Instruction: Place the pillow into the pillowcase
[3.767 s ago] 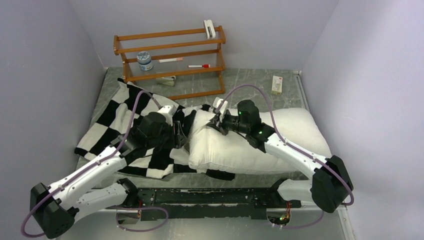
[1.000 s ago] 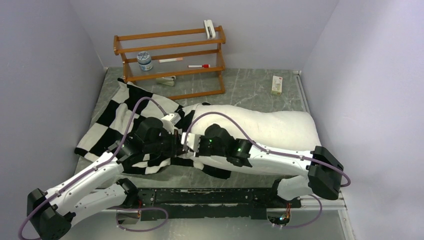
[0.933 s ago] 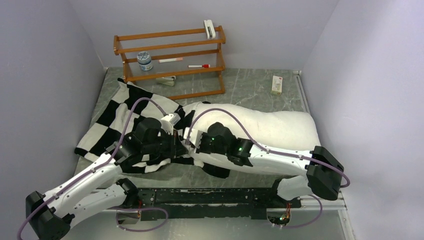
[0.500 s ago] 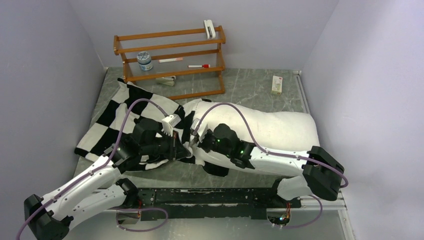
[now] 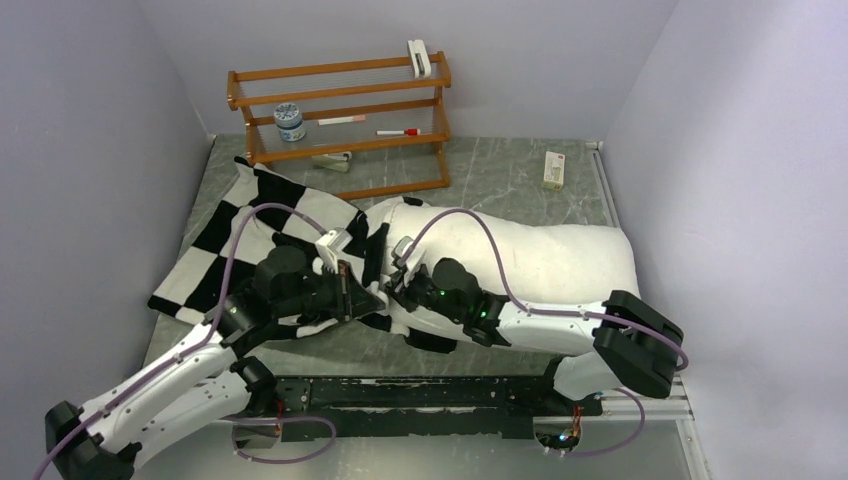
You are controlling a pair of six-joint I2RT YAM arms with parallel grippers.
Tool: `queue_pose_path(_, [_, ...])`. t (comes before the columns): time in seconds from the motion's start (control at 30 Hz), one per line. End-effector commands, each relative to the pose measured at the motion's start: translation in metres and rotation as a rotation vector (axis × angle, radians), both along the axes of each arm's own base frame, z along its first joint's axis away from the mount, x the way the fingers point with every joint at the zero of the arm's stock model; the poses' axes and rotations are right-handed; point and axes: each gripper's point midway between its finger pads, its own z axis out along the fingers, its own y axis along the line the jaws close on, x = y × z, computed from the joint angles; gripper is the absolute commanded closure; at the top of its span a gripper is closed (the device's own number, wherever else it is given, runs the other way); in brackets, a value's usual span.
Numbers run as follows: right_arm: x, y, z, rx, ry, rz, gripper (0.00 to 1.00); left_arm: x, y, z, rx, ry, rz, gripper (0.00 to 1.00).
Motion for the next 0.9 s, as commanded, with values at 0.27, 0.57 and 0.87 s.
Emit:
queue_pose_path(0.27, [-0.001, -0.005, 0.009, 0.063, 0.140, -0.072, 0.68, 0.003, -0.001, 0.018, -0.076, -0.039, 0.031, 0.86])
queue_pose_path(0.57, [0.014, -0.041, 0.054, -0.005, 0.151, -0.229, 0.33, 0.019, 0.018, 0.042, -0.011, -0.071, 0.173, 0.49])
queue_pose_path(0.87, [0.026, -0.062, 0.106, 0.007, 0.155, -0.280, 0.32, 0.050, 0.035, 0.051, 0.106, -0.119, 0.331, 0.47])
